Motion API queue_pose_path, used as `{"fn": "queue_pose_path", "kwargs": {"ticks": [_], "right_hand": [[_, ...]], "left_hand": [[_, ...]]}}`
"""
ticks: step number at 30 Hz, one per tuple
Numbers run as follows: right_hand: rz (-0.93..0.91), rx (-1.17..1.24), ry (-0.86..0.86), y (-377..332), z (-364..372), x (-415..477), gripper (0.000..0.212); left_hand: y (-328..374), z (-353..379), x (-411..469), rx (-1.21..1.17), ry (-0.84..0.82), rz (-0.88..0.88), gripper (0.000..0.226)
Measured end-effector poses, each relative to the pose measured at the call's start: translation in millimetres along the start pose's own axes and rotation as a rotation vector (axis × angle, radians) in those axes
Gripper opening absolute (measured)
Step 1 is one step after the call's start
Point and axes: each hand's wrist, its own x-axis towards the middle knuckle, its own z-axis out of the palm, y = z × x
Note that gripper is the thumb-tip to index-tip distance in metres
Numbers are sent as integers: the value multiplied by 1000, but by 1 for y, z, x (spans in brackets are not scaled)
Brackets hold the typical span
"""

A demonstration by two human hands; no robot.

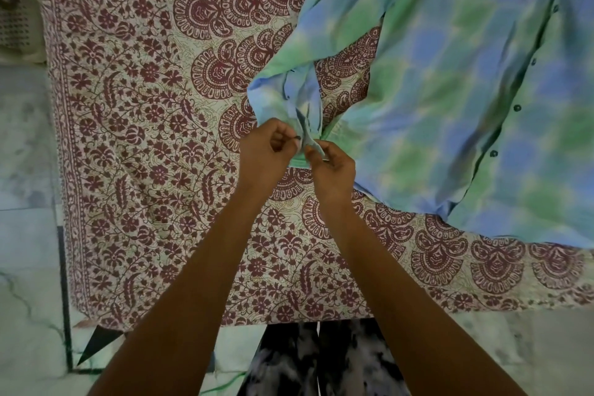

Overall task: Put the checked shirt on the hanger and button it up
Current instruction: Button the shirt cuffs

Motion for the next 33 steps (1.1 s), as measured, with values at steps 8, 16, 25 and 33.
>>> {"fn": "queue_pose_path", "kwargs": {"ticks": [8, 16, 25, 33], "right_hand": [[13, -21, -8, 1, -4, -3, 12], [17, 10, -44, -2, -4, -9, 20], [-97, 28, -80, 5, -14, -5, 10], [-243, -117, -17, 0, -12, -2, 3]], "left_hand": [[-2, 9, -10, 84, 47, 109, 5], [-4, 3, -7, 2, -33, 117, 7], [-5, 3, -6, -141, -155, -37, 15], [8, -1, -4, -253, -171, -228, 19]]}}
